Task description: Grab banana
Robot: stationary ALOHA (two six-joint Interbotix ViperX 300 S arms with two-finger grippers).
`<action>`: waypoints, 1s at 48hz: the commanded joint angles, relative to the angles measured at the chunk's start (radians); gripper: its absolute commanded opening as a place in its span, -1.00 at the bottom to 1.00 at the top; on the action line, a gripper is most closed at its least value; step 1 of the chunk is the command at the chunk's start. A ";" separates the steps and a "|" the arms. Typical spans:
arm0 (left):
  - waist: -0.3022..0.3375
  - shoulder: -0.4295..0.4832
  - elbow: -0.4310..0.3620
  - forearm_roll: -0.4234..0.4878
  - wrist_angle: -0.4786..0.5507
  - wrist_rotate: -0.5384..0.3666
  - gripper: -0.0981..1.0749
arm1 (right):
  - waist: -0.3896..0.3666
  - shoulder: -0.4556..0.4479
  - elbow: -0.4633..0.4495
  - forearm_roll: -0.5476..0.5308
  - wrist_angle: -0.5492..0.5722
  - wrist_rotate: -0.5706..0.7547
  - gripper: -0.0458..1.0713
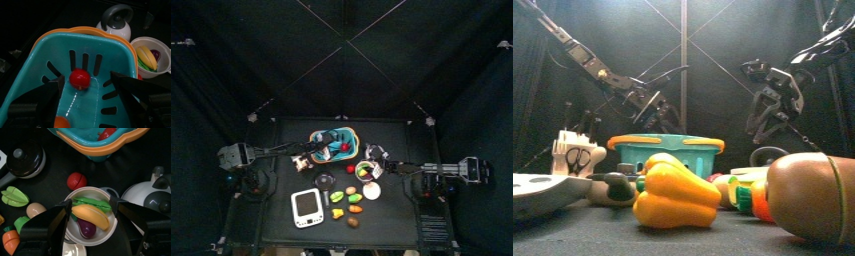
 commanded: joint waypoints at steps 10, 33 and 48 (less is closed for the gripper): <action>-0.002 -0.018 -0.020 0.002 -0.029 0.002 0.92 | 0.032 -0.012 0.008 -0.002 -0.003 -0.009 0.75; -0.103 -0.118 0.071 0.011 -0.261 -0.003 0.92 | 0.104 0.029 0.038 -0.094 0.029 -0.011 0.74; -0.138 -0.138 0.167 -0.029 -0.451 -0.005 0.92 | 0.101 0.173 -0.003 -0.167 0.049 -0.012 0.74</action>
